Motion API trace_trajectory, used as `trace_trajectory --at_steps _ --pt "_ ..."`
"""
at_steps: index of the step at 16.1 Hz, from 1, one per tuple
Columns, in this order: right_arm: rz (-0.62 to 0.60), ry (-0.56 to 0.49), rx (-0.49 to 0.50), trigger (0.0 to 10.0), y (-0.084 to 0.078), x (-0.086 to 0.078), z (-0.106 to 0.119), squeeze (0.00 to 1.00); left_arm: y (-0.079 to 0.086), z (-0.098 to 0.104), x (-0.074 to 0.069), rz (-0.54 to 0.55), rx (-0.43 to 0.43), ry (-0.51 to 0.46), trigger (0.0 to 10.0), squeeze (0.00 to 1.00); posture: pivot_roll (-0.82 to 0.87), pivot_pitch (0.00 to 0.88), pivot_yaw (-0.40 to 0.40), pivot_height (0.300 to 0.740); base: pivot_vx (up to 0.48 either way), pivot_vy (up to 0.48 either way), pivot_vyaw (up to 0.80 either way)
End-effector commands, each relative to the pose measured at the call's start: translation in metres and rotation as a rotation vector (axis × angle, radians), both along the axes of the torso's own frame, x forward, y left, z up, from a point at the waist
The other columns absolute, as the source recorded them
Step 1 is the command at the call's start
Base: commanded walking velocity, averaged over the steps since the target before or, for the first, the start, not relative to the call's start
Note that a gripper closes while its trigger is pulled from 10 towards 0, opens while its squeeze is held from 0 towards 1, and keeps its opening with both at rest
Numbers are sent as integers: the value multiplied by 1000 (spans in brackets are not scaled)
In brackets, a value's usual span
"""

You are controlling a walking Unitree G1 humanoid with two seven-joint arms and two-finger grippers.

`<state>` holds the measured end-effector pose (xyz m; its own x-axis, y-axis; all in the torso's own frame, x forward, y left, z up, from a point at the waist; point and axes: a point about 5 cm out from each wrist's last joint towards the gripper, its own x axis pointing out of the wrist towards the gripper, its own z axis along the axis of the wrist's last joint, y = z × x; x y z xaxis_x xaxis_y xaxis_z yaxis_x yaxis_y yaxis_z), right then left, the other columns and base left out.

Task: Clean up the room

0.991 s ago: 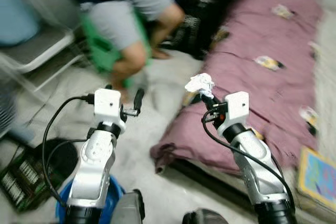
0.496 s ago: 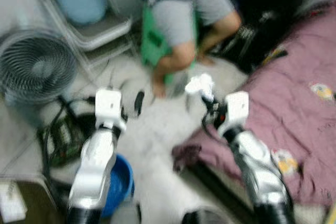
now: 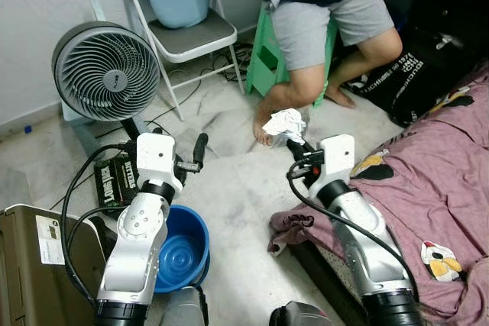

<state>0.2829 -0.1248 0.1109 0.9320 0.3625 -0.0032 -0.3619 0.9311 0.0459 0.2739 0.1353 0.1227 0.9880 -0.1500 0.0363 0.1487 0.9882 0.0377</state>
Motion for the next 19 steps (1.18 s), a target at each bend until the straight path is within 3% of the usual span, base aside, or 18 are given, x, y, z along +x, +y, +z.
trace_trajectory --at_steps 1,4,13,19 --pt "-13 1 6 10000 -2 0 -1 0 2 -1 0 5 8 9 10000 0 -11 124 -8 740 0 480 0" --pt "-17 1 7 10000 -2 0 -1 0 2 0 1 0 14 4 10000 0 -9 123 -7 740 0 422 0" --pt "-18 -3 9 10000 -2 2 -1 0 0 4 1 -24 31 -32 10000 0 -6 107 -5 740 0 0 0" --pt "-12 -8 5 10000 -2 3 0 0 -2 4 1 -30 26 -29 10000 0 -5 102 -6 740 0 -454 0"
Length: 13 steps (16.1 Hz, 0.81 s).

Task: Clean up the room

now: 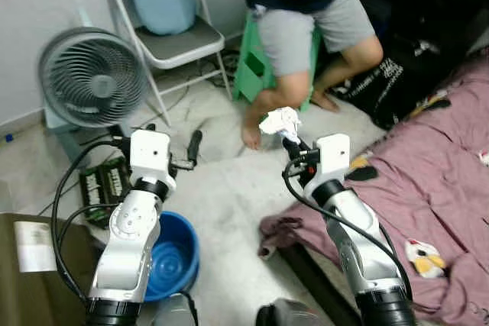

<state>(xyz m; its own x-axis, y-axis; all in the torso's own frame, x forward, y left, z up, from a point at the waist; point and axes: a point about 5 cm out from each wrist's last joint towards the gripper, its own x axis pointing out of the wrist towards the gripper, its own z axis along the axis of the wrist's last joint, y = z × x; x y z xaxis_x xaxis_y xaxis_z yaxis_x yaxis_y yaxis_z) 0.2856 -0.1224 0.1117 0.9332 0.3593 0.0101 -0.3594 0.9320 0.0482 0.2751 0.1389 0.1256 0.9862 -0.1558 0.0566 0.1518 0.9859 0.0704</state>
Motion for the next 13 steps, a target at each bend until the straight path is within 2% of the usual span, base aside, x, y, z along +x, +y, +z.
trace_trajectory --at_steps 1,4,8,13 --pt "-8 4 -2 10000 -4 0 -1 0 -5 1 0 -26 -3 -4 10000 0 -5 102 -6 740 0 -480 0" --pt "-10 4 -1 10000 -4 0 -2 0 -5 1 0 -22 -14 -11 10000 0 -4 103 -5 740 0 -416 0" --pt "1 -3 -2 10000 -3 -2 -2 0 -4 0 -2 9 -14 -11 10000 0 -3 106 -4 740 0 0 0" --pt "9 -8 -3 10000 -2 -2 -2 0 -3 -2 -3 23 -7 -12 10000 0 3 105 -6 740 0 0 800"
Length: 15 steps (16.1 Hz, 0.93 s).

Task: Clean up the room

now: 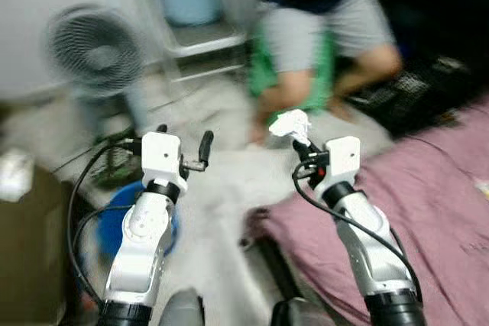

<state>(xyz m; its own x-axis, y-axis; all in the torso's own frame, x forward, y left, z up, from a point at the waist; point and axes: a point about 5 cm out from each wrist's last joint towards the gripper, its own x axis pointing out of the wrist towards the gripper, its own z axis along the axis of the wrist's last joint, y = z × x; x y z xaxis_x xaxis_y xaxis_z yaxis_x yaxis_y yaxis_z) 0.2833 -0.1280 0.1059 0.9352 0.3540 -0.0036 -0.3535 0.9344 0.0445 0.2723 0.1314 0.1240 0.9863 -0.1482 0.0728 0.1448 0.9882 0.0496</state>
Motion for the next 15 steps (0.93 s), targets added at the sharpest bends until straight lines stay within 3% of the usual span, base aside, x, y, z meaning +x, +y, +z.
trace_trajectory --at_steps 1,9,15 --pt "16 -20 5 10000 4 1 4 0 4 0 -1 18 16 2 10000 0 3 105 -6 740 0 0 800" --pt "19 -24 10 10000 5 1 5 0 2 -1 -1 13 12 5 10000 0 3 106 -4 740 0 0 800" --pt "-7 -20 9 10000 -1 1 4 0 9 -1 -12 -31 2 20 10000 0 -7 103 -7 740 0 0 0"
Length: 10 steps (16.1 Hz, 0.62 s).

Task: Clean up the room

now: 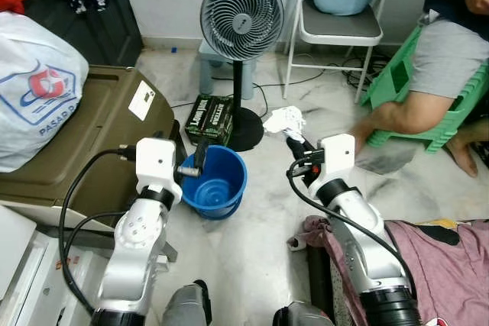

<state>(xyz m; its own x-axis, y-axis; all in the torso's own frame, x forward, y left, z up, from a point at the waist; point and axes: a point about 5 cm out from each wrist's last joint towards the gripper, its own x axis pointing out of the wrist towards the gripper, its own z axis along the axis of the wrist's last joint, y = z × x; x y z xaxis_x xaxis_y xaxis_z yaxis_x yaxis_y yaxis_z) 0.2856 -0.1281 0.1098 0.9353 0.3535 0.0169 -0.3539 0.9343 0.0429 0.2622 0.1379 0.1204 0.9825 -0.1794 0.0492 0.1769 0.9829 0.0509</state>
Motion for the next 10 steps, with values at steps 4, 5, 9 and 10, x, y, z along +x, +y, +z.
trace_trajectory --at_steps 4,5,9,10 --pt "-17 0 0 10000 -2 -1 0 0 3 2 -3 -14 0 1 10000 0 -5 104 -8 740 0 0 0" --pt "-18 0 0 10000 -2 -1 0 0 2 3 -3 -19 -2 0 10000 0 -4 99 -7 740 0 0 0" --pt "-27 -6 -16 10000 -4 0 0 0 0 1 -4 -52 -19 22 10000 0 -5 91 -4 740 0 0 359" --pt "-29 -6 -16 10000 -4 0 0 0 0 1 -4 -57 -24 26 10000 0 -5 91 -4 740 0 0 800"
